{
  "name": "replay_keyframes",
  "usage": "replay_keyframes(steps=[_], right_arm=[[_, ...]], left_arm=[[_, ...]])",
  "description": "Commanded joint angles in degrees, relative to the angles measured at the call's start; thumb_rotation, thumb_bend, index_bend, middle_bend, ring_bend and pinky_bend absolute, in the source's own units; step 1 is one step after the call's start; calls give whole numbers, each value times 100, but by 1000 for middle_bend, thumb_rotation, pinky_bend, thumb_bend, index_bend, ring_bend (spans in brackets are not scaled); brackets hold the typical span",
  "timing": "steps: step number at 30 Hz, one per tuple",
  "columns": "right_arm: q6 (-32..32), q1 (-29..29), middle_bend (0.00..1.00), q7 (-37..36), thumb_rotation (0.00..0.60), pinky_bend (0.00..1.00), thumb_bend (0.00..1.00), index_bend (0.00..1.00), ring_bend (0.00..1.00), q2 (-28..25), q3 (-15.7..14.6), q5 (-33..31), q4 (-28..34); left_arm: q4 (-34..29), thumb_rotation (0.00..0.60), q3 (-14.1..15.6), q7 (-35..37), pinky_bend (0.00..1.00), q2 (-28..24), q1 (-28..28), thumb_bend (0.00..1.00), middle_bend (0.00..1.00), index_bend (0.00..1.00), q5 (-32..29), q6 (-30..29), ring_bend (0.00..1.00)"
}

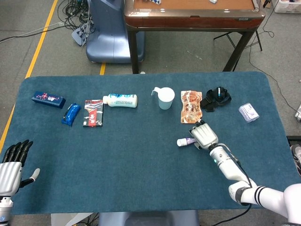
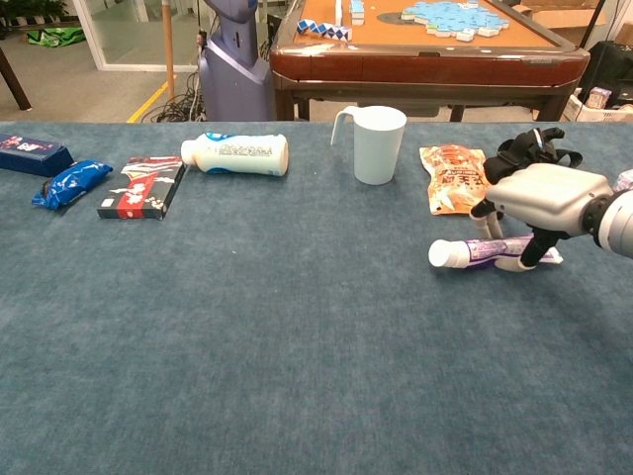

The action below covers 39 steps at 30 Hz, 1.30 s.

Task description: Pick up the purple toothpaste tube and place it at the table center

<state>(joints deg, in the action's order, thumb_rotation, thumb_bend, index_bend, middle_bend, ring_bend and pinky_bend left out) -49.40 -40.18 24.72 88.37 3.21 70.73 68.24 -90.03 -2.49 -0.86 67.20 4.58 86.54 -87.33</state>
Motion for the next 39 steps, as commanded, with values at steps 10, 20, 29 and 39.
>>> replay_keyframes(steps=[10,20,29,39], right_arm=[[59,-31,583,-280,600,275,552,633,450,-68,14,175,61],[58,-159,676,-717,600,399,702,756,566,-854,95,586,1053],[52,-273,708,-1374,600,510,735,794,613,-1343,257,834,2244],[-82,-364,725,-1868,600,597,760,817,658,-932,395,946,2685]], left_arm=[[49,600,-16,30,21,9,86,263,54,12,30,119,31],[10,600,-141,455,69,-244,713,263,81,15,452,656,73],[-288,600,-454,2239,83,-513,1480,262,85,9,489,1298,79],[-562,567,-765,3678,84,-708,2053,197,85,0,37,1982,80]])
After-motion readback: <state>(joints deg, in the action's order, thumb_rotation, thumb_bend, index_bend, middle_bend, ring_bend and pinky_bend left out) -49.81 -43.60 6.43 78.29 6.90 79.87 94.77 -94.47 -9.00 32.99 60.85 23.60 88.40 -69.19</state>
